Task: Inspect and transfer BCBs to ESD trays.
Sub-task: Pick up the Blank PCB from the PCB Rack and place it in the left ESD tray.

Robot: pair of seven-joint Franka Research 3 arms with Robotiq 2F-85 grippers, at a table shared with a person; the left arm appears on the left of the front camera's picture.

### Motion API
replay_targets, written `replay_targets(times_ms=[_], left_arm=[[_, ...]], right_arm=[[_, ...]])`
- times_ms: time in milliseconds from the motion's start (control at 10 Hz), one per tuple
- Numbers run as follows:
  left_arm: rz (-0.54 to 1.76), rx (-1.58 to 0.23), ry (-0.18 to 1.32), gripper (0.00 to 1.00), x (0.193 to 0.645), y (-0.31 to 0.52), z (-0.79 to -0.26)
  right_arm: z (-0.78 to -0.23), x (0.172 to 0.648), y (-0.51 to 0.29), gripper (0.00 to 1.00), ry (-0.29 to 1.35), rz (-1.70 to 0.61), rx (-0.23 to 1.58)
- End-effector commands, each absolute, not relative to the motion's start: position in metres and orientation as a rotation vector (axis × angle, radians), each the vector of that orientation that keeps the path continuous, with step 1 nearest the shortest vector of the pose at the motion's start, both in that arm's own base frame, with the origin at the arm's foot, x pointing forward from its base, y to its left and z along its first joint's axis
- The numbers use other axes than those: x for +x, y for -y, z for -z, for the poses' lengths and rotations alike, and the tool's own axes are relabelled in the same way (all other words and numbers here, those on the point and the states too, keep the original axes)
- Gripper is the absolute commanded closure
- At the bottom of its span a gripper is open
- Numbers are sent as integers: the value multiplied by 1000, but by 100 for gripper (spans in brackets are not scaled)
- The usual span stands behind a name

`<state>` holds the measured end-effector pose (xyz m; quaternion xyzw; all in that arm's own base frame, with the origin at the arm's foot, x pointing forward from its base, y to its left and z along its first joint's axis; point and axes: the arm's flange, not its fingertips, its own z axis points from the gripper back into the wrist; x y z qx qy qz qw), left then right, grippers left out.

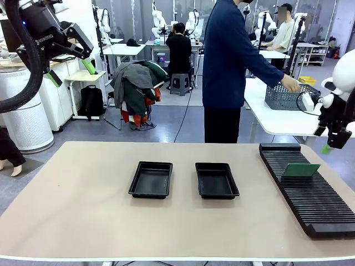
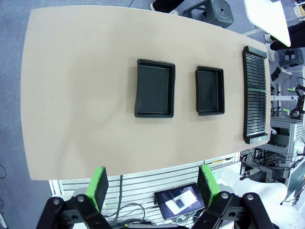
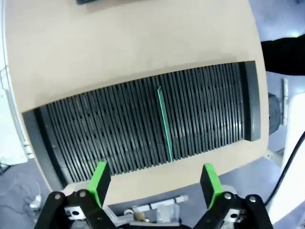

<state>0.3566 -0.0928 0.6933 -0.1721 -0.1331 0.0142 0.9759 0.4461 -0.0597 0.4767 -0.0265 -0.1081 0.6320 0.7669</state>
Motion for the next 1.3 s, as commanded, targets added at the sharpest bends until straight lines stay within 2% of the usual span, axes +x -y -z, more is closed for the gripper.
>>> replay_targets(times_ms=[0,800,1200], left_arm=[[-23,-348,271,0,358,92,-691],[-23,-348,271,0,358,92,-691],[-23,-348,271,0,358,92,-691]], right_arm=[[-454,450,60,0,223,-1473,-102],[-390,480,58,0,194,-1561,-85],[-370,490,64,0,238,-1576,-61]])
